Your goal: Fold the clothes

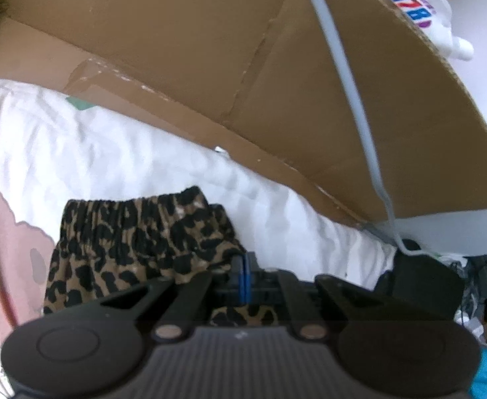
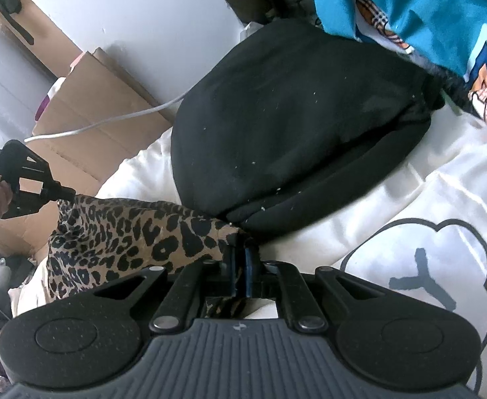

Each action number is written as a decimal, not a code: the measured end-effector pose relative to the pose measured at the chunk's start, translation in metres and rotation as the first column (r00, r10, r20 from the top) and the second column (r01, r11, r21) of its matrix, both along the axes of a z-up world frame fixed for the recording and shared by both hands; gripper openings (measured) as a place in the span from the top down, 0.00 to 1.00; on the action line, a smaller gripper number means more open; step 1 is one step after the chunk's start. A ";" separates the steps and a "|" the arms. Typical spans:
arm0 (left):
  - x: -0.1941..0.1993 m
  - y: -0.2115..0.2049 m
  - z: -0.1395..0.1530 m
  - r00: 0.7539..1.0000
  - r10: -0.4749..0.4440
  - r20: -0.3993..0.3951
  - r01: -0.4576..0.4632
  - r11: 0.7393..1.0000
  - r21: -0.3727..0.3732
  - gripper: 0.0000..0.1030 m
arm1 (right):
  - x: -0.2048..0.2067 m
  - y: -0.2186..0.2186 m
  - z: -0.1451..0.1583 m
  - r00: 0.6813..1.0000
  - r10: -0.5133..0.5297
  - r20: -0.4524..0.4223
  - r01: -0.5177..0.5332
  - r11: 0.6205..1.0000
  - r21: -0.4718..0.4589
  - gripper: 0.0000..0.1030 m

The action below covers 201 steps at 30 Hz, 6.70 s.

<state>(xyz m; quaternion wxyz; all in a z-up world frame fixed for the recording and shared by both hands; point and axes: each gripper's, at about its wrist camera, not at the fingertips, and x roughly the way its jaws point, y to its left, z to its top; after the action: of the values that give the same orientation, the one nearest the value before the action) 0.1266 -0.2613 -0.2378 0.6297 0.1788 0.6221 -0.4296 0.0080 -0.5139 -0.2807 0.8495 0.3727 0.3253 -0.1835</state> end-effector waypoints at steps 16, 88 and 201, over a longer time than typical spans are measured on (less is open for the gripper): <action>-0.021 0.004 -0.036 0.985 -0.166 -0.041 0.163 0.985 -0.061 0.53 | 0.006 -0.004 0.003 0.998 0.031 -0.049 -0.034 0.998 -0.046 0.81; -0.102 0.106 -0.039 0.969 -0.228 0.091 0.227 0.974 0.020 0.48 | 0.028 0.004 -0.001 0.994 0.105 -0.033 -0.105 0.994 -0.007 0.56; -0.068 0.305 -0.012 0.996 -0.075 0.044 0.080 0.990 -0.113 0.58 | 0.000 0.160 0.038 0.628 0.775 0.070 -0.777 0.629 0.003 0.99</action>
<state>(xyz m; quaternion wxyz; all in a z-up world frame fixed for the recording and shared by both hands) 0.0589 0.0435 -0.2500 0.6340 0.1751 0.5763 -0.4850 0.0081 -0.3538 -0.2430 0.8491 0.2158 0.4306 0.2170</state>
